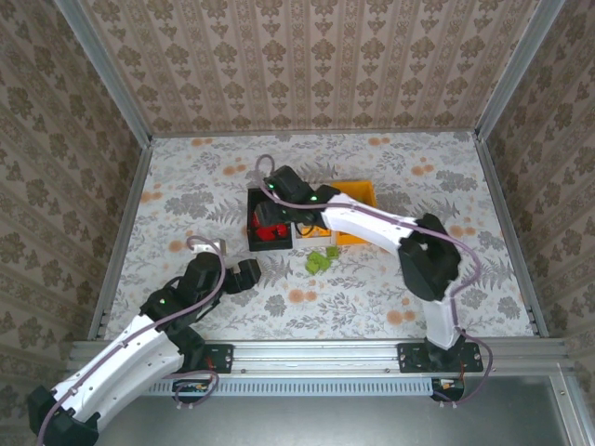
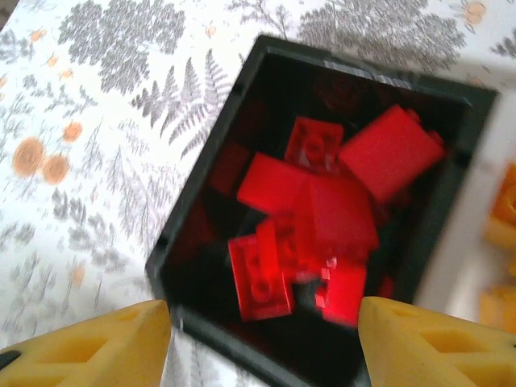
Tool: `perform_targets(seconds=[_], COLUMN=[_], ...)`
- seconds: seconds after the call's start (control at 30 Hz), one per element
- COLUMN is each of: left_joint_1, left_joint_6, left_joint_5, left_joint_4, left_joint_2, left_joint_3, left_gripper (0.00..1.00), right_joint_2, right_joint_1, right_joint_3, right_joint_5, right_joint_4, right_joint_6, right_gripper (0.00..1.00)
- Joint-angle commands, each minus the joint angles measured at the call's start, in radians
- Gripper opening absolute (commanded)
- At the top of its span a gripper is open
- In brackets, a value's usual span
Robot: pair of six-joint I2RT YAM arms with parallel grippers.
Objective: Sort the legos into containers by color
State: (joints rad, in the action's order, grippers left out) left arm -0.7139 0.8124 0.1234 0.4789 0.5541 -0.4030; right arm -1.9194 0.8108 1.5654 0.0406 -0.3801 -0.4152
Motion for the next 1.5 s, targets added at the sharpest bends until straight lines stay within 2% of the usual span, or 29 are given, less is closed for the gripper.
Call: perform_targets(seconds=[0.0,0.2,0.37,0.73,0.93,1.47], left_joint_1=[-0.001,0.027,0.044,0.062,0.073,0.090], left_joint_6=[0.016,0.020,0.027,0.037,0.034,0.033], left_joint_5=[-0.019,-0.041,-0.071,-0.089,-0.095,-0.106], left_joint_4=[-0.029,-0.069,-0.109,-0.125,-0.117,-0.111], left_joint_2=[-0.006,0.022,0.064,0.087,0.084,0.063], left_joint_3=[0.000,0.012,0.027,0.044,0.049,0.064], left_gripper=[1.00,1.00,1.00,1.00,1.00,1.00], right_joint_2=[0.197,0.394,0.392,0.235,0.174,0.103], right_joint_1=[0.026,0.073,0.086,0.088,0.087,0.108], right_joint_3=[-0.160,-0.460,-0.585,-0.552,-0.511,-0.461], right_joint_5=[-0.003,0.050,0.070,0.144,0.142,0.132], right_joint_4=[0.049,0.026,0.037,0.049,0.047,0.008], right_joint_6=[-0.013,-0.060,-0.065,-0.011,0.001,-0.018], right_gripper=[0.65,0.64,0.59,0.52,0.48,0.38])
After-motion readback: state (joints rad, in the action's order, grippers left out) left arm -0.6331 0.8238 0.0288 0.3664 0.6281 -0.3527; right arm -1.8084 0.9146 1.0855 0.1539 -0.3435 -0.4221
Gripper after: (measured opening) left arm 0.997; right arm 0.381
